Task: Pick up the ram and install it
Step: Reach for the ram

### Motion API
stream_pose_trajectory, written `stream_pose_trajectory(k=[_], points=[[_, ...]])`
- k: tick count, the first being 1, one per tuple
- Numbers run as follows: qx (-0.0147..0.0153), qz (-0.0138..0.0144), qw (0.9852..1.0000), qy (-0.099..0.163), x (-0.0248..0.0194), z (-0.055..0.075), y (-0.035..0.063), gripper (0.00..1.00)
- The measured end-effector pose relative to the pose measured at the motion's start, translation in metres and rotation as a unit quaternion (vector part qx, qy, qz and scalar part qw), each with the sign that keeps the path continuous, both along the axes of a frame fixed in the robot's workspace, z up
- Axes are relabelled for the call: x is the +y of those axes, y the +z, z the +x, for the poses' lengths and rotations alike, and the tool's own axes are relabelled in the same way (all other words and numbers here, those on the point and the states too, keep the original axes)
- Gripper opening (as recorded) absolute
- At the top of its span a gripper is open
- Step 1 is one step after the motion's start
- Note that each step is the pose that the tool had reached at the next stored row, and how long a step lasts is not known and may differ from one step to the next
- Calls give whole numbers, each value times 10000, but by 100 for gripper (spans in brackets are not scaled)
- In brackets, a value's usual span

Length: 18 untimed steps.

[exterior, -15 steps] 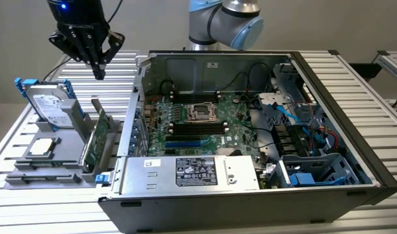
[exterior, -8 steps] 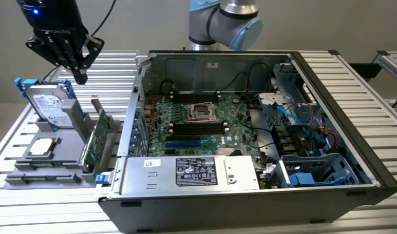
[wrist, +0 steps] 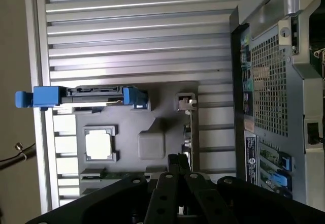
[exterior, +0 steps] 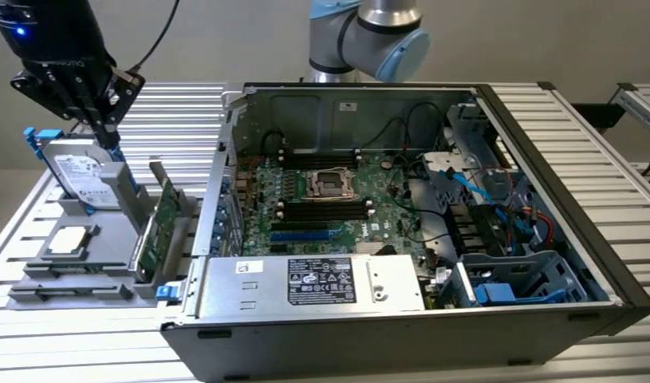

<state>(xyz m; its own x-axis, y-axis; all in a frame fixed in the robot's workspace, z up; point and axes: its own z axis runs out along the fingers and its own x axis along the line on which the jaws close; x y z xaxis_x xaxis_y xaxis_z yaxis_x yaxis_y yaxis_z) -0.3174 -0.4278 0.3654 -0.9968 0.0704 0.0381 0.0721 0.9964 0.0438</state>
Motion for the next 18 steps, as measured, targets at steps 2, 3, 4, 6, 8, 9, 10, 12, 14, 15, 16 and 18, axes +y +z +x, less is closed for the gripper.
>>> stream_pose_trajectory(k=[2, 3, 4, 6, 8, 9, 10, 12, 14, 15, 16, 18], points=[[9, 0, 10000, 0, -42, -49, -13, 11], [13, 0, 10000, 0, -63, -74, -19, 11], [17, 0, 10000, 0, -84, -99, -25, 11], [25, 0, 10000, 0, -127, -151, -38, 11], [32, 0, 10000, 0, -170, -201, -51, 11], [35, 0, 10000, 0, -192, -227, -58, 11], [38, 0, 10000, 0, -213, -253, -64, 11], [43, 0, 10000, 0, -259, -307, -78, 11], [47, 0, 10000, 0, -305, -361, -92, 11], [49, 0, 10000, 0, -327, -388, -99, 11], [51, 0, 10000, 0, -350, -415, -106, 11], [54, 0, 10000, 0, -398, -470, -120, 11]])
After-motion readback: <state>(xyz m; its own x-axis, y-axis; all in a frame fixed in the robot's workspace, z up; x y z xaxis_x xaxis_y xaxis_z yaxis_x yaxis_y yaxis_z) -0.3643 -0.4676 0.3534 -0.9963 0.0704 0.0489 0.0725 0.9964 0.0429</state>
